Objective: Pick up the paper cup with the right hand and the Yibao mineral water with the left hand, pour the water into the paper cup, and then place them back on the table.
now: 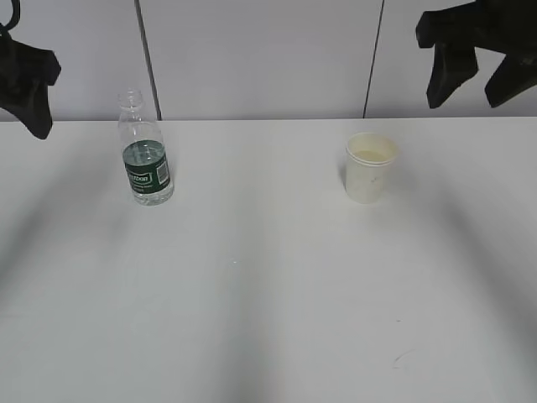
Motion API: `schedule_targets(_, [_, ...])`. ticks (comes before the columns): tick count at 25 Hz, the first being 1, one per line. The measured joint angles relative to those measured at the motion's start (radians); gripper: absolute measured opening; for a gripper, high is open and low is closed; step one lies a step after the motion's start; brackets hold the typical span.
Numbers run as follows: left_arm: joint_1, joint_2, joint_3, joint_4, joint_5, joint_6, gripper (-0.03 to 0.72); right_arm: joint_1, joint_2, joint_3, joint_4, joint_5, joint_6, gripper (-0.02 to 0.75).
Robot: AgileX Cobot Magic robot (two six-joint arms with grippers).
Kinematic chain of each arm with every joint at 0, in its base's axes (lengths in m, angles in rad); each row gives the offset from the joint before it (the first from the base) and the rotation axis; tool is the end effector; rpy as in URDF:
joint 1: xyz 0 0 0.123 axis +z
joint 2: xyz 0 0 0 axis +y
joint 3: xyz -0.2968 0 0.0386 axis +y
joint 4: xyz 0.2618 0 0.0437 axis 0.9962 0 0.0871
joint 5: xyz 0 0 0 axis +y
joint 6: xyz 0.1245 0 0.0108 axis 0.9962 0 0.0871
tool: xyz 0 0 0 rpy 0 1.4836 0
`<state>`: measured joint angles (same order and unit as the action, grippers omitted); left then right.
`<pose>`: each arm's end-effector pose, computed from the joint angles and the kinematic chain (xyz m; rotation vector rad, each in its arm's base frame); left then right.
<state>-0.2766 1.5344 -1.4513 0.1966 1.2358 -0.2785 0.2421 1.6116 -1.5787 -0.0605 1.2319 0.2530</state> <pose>0.3274 -0.0690 0.3272 0.0429 2.7598 0.1325 0.3527 0.0798 0.3378 0.0029 2.7453 0.0527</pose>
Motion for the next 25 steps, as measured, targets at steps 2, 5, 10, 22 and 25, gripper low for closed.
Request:
schedule_targets(2, [0.0, 0.0, 0.0, -0.025, 0.001, 0.011, 0.561, 0.0, 0.0, 0.0, 0.022, 0.004, -0.008, 0.519])
schedule_targets(5, [0.0, 0.0, 0.0, -0.054, 0.001, 0.02, 0.557, 0.0, 0.0, 0.0, 0.042, 0.004, -0.027, 0.519])
schedule_targets(10, [0.0, -0.014, 0.006, -0.059, 0.0, 0.027, 0.554, 0.0, -0.031, 0.033, 0.06, 0.004, -0.039, 0.519])
schedule_targets(22, [0.001, -0.332, 0.308, -0.055, 0.006, 0.03, 0.507, 0.0, -0.365, 0.404, 0.073, 0.006, -0.045, 0.519])
schedule_targets(25, [0.001, -0.402, 0.379, -0.053, 0.006, 0.03, 0.503, 0.0, -0.449, 0.479, 0.075, 0.006, -0.045, 0.519])
